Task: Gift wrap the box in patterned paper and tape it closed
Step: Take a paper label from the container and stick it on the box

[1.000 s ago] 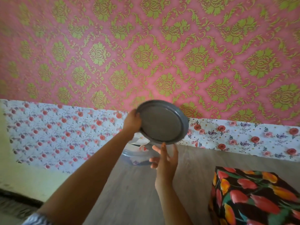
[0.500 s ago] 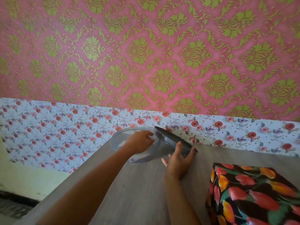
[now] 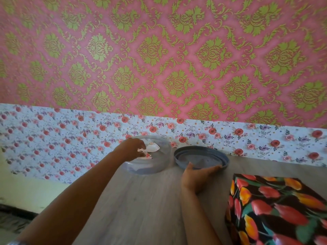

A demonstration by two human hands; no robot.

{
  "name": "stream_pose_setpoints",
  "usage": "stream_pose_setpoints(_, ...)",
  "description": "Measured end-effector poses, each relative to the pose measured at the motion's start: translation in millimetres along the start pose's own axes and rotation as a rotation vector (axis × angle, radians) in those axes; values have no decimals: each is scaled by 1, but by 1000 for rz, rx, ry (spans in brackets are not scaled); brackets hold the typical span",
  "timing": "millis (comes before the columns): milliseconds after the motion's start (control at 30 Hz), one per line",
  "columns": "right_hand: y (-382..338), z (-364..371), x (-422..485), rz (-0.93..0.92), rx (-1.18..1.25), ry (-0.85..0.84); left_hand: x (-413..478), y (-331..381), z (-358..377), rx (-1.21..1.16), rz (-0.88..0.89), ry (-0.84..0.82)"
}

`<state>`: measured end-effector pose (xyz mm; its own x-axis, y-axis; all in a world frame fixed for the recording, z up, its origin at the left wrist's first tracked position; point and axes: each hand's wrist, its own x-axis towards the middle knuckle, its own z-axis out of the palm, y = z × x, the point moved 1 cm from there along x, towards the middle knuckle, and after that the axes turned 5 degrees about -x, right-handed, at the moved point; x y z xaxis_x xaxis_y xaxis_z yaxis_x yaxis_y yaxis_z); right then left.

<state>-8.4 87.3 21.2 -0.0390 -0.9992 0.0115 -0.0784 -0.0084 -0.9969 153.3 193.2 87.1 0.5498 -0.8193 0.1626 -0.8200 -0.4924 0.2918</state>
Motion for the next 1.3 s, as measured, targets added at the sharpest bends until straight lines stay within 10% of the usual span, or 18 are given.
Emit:
stream_pose_setpoints(267,-3,1,-5,15,-277,-152,30,3,1,202,-107,-264)
stream_pose_setpoints(533,-5,4,-16,-29,-517,-166,31,-4,-1,238,-73,-161)
stream_pose_setpoints(967,-35,0,-56,-669,75,-18,-10,18,-67,-168,62,234)
stream_pose_setpoints(1133,-68,-24,-79,-300,409,-462,-63,61,-105,-242,227,354)
stream_pose_setpoints(1300,-95,-75,-102,-232,505,-547,-128,111,-106,-342,395,340)
